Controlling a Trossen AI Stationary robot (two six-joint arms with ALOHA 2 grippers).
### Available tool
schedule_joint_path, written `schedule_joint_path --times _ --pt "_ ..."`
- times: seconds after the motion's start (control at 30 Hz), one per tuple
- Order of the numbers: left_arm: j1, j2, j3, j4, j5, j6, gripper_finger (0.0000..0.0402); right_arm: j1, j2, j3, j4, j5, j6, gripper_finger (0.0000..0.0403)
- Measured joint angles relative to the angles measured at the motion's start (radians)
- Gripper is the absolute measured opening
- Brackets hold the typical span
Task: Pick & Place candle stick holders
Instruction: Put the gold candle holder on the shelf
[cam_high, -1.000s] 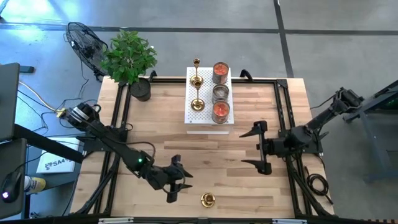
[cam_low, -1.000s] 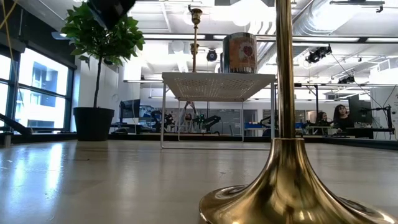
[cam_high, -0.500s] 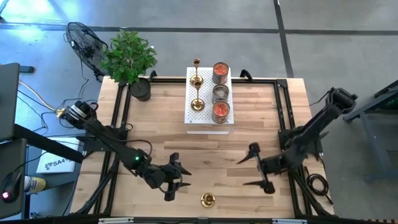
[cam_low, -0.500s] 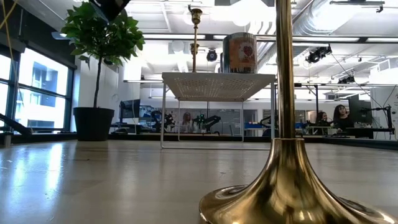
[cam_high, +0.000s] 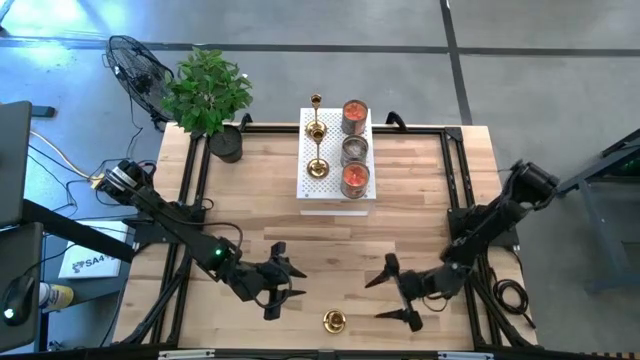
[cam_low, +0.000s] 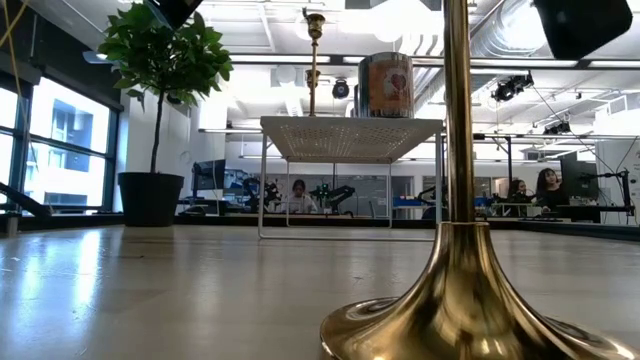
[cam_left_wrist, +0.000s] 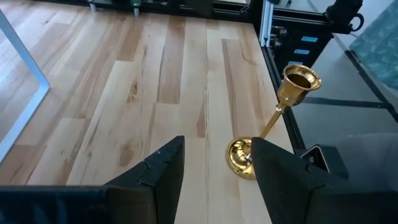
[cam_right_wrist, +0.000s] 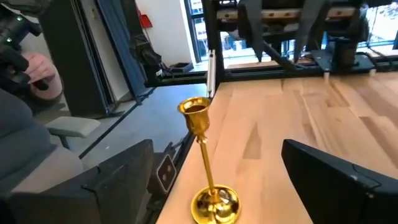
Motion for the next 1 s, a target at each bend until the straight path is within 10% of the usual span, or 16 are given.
schedule_joint_path --times 1.0 --pt "0.000 0.000 0.000 0.001 0.037 -0.005 0.0182 -0.078 0.183 0.385 -0.426 -0.083 0.089 0.0347"
